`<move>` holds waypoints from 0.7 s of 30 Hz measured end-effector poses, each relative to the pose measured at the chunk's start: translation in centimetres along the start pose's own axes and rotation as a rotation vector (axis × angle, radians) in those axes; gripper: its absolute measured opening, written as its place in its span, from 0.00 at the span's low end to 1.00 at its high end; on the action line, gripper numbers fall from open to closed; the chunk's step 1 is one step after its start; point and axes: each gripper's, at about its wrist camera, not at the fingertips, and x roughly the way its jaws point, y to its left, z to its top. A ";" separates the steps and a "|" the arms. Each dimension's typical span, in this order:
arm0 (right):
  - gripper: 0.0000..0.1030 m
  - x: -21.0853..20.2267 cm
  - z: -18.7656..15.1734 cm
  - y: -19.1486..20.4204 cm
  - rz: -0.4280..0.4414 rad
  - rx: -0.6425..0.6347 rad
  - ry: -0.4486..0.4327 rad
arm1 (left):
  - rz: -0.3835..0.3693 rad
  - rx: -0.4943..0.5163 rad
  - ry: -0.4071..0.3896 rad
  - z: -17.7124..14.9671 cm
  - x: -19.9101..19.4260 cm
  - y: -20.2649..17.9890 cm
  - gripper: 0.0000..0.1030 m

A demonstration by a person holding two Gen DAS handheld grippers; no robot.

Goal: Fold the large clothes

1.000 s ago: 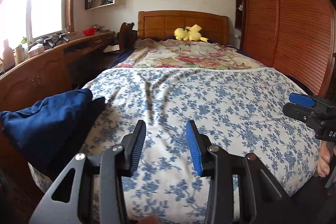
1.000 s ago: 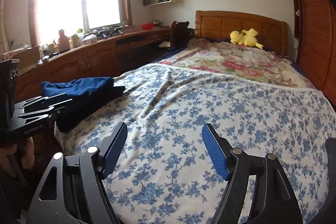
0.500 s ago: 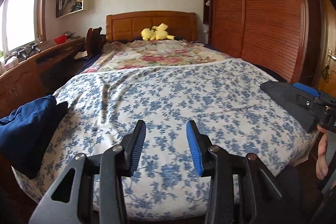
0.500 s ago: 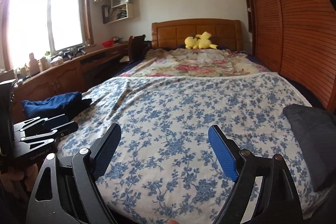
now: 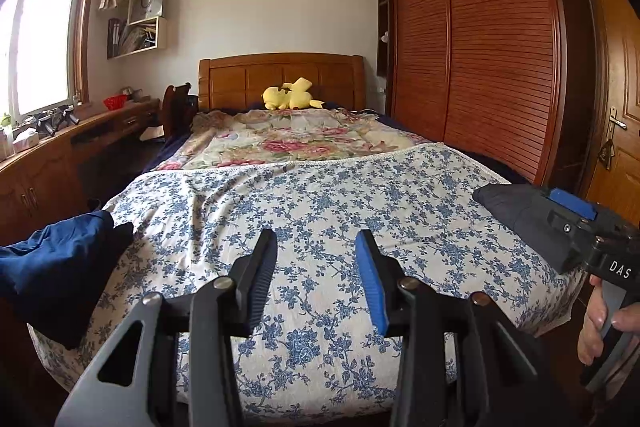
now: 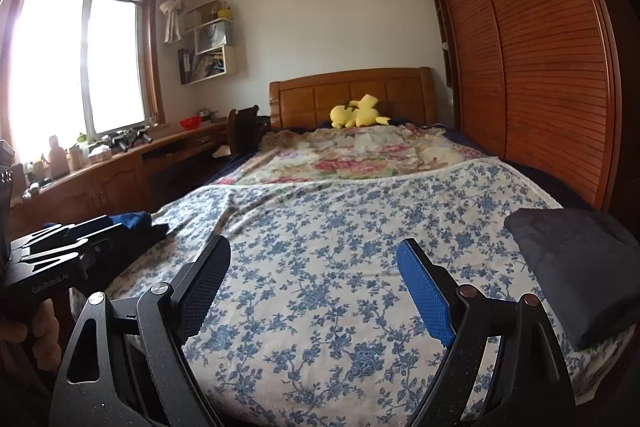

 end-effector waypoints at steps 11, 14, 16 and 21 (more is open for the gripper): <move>0.85 0.2 -0.5 0.1 -0.009 -0.008 0.007 | 0.003 -0.011 0.011 -0.5 0.6 0.2 0.38; 0.85 0.3 -0.4 0.2 -0.008 -0.010 0.007 | 0.005 -0.010 0.011 -0.5 0.6 0.2 0.38; 0.85 0.3 -0.4 0.2 -0.009 -0.011 0.007 | 0.008 -0.009 0.010 -0.6 0.7 0.2 0.39; 0.85 0.3 -0.5 0.1 -0.011 -0.013 0.007 | 0.009 -0.009 0.011 -0.8 0.8 0.2 0.39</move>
